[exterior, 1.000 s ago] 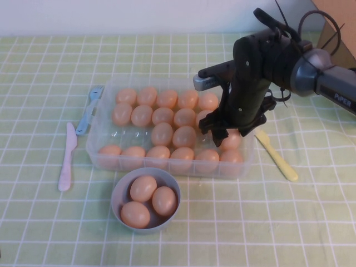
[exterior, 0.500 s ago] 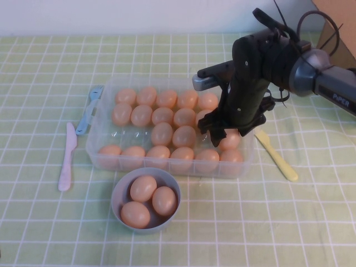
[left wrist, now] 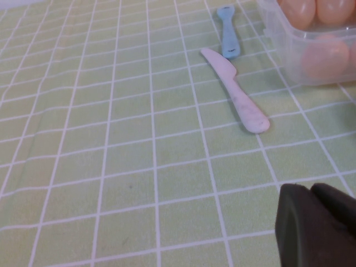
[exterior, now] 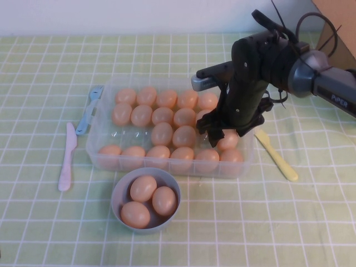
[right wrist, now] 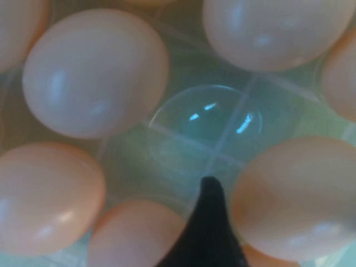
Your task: Take an egg out of the egg box
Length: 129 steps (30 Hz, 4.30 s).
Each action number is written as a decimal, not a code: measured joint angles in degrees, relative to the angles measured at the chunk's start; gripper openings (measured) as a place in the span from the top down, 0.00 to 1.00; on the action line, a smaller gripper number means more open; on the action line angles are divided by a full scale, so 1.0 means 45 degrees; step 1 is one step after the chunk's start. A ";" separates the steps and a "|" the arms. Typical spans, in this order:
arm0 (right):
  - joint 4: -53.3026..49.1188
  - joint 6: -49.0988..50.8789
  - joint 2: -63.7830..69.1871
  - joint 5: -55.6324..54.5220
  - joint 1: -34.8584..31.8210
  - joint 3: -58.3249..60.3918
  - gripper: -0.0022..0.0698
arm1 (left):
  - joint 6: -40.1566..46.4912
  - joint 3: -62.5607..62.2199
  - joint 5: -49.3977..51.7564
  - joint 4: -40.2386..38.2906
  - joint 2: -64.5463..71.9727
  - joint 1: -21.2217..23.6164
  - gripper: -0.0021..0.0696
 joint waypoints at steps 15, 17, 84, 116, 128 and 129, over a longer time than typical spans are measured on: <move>-0.0150 0.0000 0.0380 -0.0290 0.0000 0.0000 0.25 | 0.0000 0.0000 0.0000 0.0000 0.0000 0.0000 0.98; -0.0159 0.0000 0.0386 -0.0289 0.0000 0.0000 0.25 | 0.0000 0.0000 0.0000 0.0000 0.0000 0.0000 0.98; 0.4616 -0.7214 -0.2842 -0.5028 0.3031 0.4852 0.40 | 0.0000 0.0000 0.0000 0.0000 0.0000 0.0000 0.98; 0.2168 -0.3521 -0.8858 -0.0917 0.3031 0.6660 0.92 | 0.0000 0.0000 0.0000 0.0000 0.0000 0.0000 0.98; 0.1802 -0.2771 -1.3437 0.0135 0.3031 1.0340 0.99 | 0.0000 0.0000 0.0000 0.0000 0.0000 0.0000 0.98; 0.1802 -0.2771 -1.3880 0.0135 0.3031 1.0656 0.99 | 0.0000 0.0000 0.0000 0.0000 0.0000 0.0000 0.98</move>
